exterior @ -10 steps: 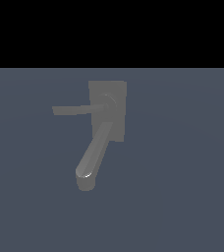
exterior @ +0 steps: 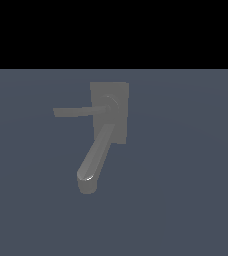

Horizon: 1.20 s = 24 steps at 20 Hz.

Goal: Turn on the faucet by rotating a designated handle.

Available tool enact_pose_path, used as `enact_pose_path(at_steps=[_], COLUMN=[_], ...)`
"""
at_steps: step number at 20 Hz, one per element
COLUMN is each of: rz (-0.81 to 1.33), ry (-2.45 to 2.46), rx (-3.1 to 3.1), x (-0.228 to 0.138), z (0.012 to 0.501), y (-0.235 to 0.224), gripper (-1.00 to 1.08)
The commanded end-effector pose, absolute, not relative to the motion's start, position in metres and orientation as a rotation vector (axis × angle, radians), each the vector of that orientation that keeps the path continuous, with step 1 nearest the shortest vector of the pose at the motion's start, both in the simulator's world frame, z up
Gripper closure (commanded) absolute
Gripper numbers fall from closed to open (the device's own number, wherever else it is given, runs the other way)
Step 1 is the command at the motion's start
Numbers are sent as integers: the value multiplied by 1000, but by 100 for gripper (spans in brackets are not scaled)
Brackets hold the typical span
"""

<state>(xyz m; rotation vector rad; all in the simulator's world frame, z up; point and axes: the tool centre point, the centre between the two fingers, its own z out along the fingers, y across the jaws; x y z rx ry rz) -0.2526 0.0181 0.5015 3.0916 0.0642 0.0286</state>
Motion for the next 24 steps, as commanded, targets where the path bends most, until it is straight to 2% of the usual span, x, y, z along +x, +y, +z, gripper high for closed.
enact_pose_path(at_steps=[1,12,24], rz=[52,253,576], ry=[60,-2,-47], rx=[3071,2836,2300], x=[-252,-243,-229], z=[505,535,611], y=[18,9,24], gripper=[108,108,108])
